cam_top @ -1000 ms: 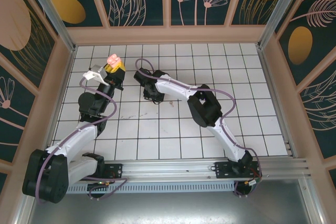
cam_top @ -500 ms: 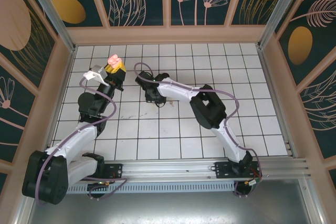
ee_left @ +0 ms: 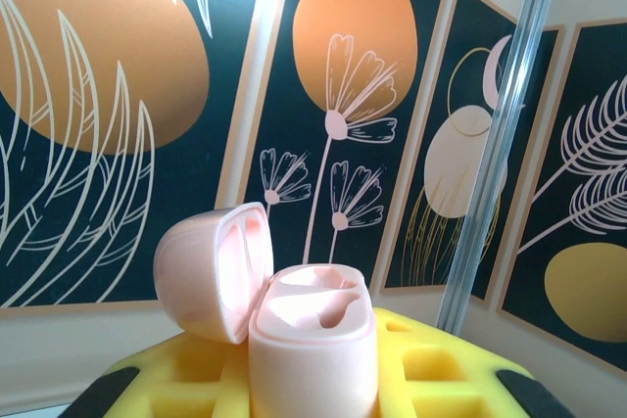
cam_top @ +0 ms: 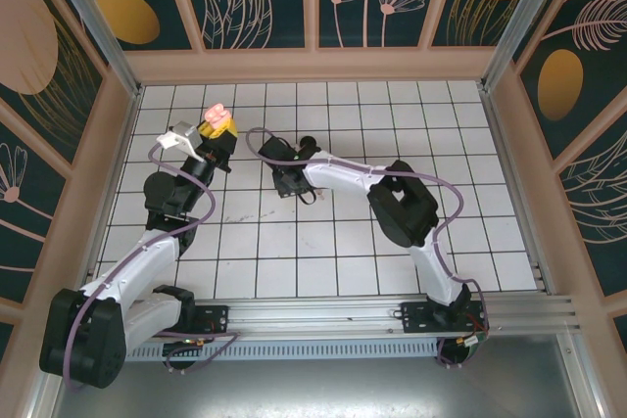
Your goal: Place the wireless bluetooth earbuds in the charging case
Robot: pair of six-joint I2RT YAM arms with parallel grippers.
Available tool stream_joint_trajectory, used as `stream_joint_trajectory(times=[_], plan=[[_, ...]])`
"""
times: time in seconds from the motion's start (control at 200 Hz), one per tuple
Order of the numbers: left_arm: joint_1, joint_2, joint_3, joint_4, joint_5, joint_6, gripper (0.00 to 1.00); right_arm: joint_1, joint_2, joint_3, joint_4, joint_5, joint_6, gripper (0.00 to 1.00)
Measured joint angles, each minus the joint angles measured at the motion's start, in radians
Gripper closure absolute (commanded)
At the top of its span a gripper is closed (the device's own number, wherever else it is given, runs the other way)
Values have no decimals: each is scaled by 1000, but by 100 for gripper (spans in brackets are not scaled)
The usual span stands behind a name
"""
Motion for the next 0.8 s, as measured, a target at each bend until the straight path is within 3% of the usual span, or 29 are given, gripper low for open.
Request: stream_joint_trajectory(times=[0.34, 0.801], plan=[[0, 0, 10, -9, 8, 0, 100, 52, -2, -39, -10, -8, -132, 77], [0, 6, 10, -10, 11, 0, 100, 47, 36, 74, -110, -46, -57, 61]])
